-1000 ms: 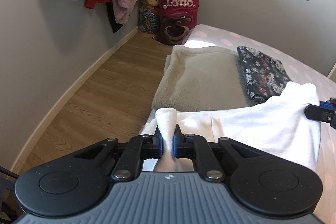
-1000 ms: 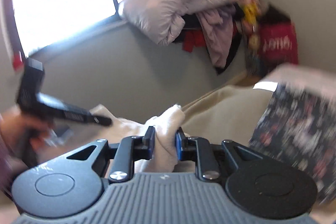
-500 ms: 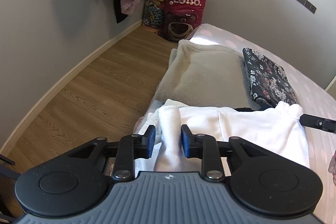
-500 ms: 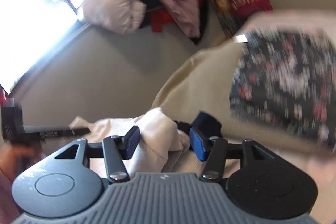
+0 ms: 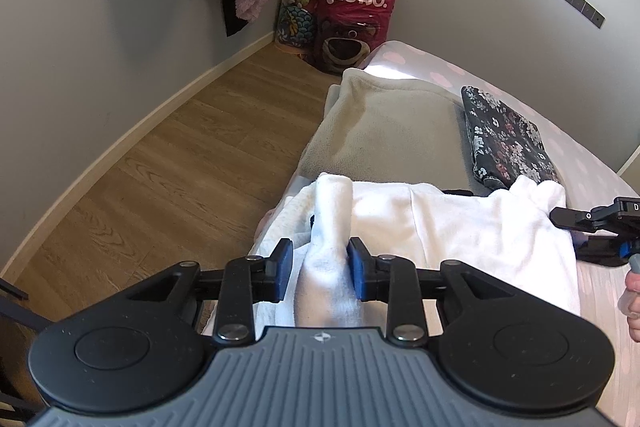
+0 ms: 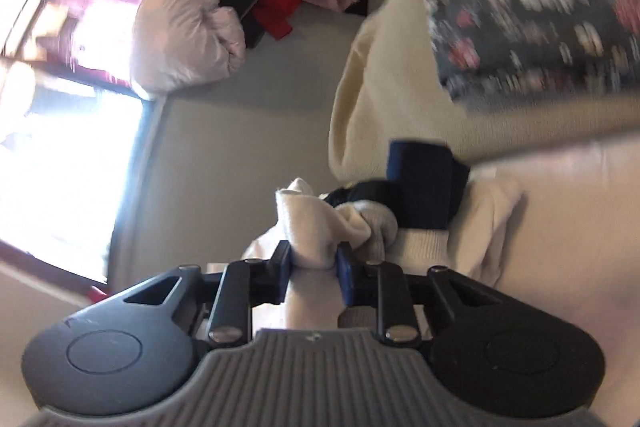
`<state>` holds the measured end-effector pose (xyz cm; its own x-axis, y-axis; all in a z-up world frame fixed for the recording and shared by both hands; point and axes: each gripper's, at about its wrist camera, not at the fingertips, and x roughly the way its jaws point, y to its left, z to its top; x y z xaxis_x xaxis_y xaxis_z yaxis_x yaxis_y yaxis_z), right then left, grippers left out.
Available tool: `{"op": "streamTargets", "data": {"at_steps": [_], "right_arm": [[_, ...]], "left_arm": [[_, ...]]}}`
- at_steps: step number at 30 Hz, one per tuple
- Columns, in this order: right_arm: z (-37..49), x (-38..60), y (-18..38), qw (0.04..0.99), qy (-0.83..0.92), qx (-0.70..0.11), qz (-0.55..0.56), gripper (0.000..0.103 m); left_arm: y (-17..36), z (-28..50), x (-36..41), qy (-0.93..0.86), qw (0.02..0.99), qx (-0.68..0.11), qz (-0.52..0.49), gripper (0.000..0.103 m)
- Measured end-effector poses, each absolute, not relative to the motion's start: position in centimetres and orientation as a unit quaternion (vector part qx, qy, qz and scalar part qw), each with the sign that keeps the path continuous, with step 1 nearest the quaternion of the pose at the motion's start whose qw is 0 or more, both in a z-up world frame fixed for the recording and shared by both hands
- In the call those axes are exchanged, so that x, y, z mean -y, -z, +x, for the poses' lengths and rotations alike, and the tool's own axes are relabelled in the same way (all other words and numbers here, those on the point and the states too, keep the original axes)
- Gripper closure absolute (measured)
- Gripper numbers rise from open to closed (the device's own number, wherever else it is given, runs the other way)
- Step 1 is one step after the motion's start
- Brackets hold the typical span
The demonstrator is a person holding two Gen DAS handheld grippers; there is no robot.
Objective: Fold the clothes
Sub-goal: 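Lower the folded shirt onto the stack of folded clothes with both grippers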
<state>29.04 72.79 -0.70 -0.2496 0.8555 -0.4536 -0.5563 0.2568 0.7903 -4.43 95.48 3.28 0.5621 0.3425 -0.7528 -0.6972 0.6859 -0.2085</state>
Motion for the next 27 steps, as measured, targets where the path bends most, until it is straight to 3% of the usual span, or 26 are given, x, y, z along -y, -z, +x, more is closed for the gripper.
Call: {"op": "streamTargets", "data": {"at_steps": [2, 3, 5, 9, 19, 20, 22, 23, 26, 27], "right_arm": [[26.6, -73.3, -1.7, 0.645, -0.625, -0.437, 0.050, 0.089], [25.1, -73.4, -2.9, 0.667, -0.639, -0.384, -0.001, 0.089], [22.5, -73.6, -4.8, 0.696, -0.652, -0.287, -0.090, 0.089], [20.1, -73.7, -4.3, 0.720, -0.641, -0.212, -0.163, 0.090], [23.4, -75.3, 0.3, 0.725, -0.602, -0.309, -0.126, 0.090], [23.6, -75.4, 0.2, 0.725, -0.600, -0.317, -0.119, 0.088], [23.6, -75.0, -0.4, 0.734, -0.590, -0.317, -0.113, 0.074], [23.6, -74.7, -0.9, 0.740, -0.585, -0.312, -0.113, 0.057], [22.8, -73.4, -2.4, 0.754, -0.578, -0.287, -0.119, 0.055], [22.4, -72.9, -3.0, 0.758, -0.578, -0.279, -0.119, 0.055]], "left_arm": [[-2.9, -4.3, -95.5, -0.313, 0.843, -0.357, -0.252, 0.078], [-2.8, -4.2, -95.5, -0.312, 0.844, -0.357, -0.251, 0.089], [-3.0, -4.3, -95.5, -0.309, 0.850, -0.351, -0.241, 0.094], [-3.0, -3.8, -95.3, -0.314, 0.854, -0.360, -0.206, 0.097], [0.1, -4.0, -96.0, -0.321, 0.848, -0.367, -0.210, 0.096], [0.0, -4.1, -95.9, -0.324, 0.848, -0.364, -0.209, 0.093], [-0.5, -4.5, -95.6, -0.329, 0.852, -0.354, -0.201, 0.086], [-1.0, -4.9, -95.4, -0.330, 0.856, -0.346, -0.197, 0.080], [-2.7, -6.7, -94.6, -0.335, 0.866, -0.321, -0.186, 0.060], [-3.3, -7.4, -94.3, -0.339, 0.868, -0.314, -0.180, 0.059]]}}
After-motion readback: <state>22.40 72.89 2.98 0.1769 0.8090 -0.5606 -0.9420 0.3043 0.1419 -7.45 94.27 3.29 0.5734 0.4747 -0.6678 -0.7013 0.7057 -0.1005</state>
